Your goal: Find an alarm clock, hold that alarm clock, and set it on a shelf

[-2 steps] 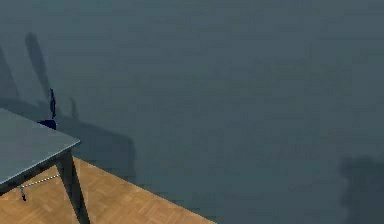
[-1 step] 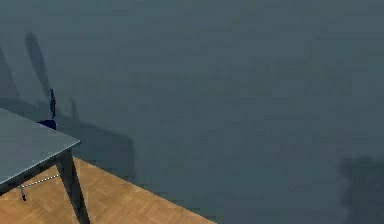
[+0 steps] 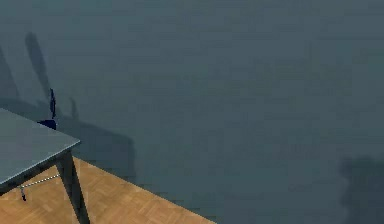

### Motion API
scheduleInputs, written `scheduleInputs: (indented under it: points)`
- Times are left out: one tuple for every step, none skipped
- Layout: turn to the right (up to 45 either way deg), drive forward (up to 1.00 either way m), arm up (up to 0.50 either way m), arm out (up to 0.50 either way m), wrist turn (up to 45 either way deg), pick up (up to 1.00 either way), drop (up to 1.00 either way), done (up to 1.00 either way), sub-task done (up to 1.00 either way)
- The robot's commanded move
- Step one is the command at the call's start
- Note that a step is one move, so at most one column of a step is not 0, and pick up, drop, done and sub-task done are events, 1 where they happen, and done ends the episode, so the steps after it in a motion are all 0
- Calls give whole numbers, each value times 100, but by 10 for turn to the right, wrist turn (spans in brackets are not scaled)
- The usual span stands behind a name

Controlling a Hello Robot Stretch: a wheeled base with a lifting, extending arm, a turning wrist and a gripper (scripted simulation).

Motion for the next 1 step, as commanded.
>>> scheduleInputs:
  points:
    - [0, 0, -10, 0, 0, 0, 0, 0, 0]
